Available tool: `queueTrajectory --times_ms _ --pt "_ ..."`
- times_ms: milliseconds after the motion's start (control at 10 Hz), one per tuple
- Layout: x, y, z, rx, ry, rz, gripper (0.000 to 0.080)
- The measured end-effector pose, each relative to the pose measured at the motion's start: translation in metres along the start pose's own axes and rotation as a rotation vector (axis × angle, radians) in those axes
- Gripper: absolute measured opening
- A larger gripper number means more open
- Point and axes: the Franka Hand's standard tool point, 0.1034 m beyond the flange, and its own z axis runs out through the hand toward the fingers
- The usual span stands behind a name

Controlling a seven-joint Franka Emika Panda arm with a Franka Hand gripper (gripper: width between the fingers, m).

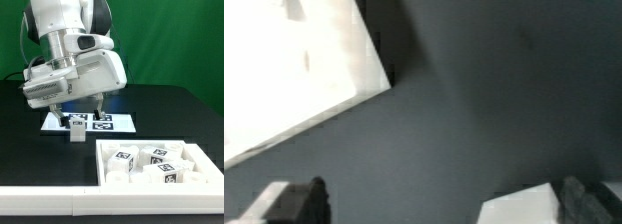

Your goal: Assemble one leg

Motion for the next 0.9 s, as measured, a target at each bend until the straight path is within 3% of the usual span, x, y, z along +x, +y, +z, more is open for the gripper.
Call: queueTrajectory --times_ms 200,300,400,700,800,900 --pt "0.000 0.002 -0.001 -0.008 -0.006 0.059 0.0649" --pt "-0.002 0.009 -0.006 -0.063 -0.048 0.226 0.0649" --pt "-0.004 0.014 -0.010 -0.095 -0.067 0.365 0.0649" --pt "-0.013 0.034 -0.015 -0.118 -0.076 0.716 0.0649" --pt "-0.009 0.038 -0.010 -0.101 -0.055 0.863 0.0649" --pt "-0.009 0.037 -0.010 -0.102 -0.055 0.895 0.0649"
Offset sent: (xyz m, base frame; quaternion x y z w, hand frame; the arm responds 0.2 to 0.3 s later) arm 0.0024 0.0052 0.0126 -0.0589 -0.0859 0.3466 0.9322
